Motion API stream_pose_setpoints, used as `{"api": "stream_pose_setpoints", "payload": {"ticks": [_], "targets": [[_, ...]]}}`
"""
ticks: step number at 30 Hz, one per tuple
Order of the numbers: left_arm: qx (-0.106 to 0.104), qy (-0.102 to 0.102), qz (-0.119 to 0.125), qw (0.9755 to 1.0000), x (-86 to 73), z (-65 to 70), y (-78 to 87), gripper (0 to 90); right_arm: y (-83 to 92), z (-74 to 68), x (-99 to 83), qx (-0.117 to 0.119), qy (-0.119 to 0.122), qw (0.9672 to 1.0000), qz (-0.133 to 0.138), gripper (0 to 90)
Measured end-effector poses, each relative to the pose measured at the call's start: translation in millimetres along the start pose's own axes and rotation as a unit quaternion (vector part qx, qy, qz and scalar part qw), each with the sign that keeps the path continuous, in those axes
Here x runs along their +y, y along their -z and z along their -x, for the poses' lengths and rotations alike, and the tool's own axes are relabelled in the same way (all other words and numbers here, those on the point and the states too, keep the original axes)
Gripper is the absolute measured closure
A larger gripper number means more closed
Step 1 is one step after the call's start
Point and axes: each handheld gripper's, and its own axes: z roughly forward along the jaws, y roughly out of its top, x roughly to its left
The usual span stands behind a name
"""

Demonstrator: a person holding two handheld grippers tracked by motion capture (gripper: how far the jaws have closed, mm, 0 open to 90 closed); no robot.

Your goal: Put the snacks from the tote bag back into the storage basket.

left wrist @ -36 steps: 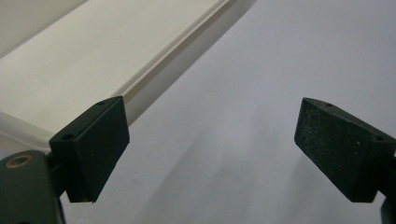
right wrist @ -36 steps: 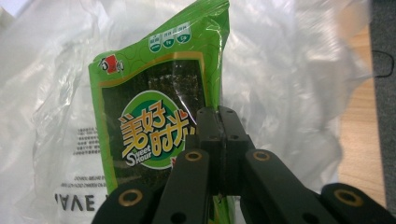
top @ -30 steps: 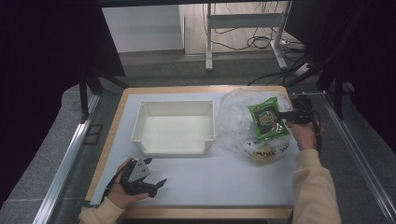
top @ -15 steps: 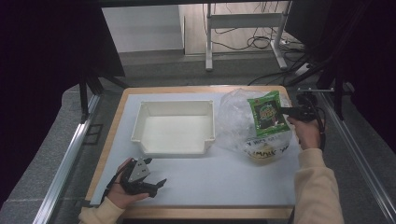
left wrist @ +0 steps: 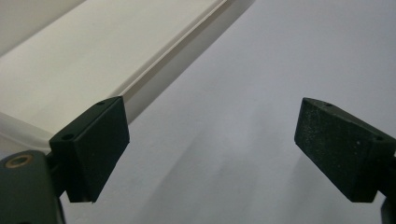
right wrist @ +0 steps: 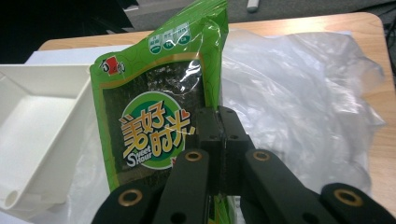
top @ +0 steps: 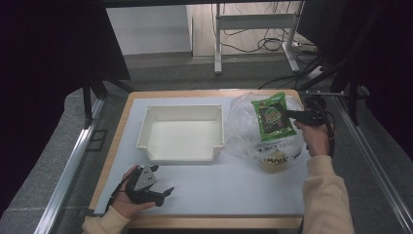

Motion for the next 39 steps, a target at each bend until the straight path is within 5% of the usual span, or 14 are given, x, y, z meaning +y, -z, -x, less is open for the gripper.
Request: {"api": "stream_pose_setpoints", "payload": {"ticks": [39], "targets": [[-0.023, 0.012, 0.018, 0.9995, 2.7, -0.7, 0.4, 10.0, -16.5, -44.1, -4.0, 0.035, 0.01, 0.9992, 0.015, 90.0]]}}
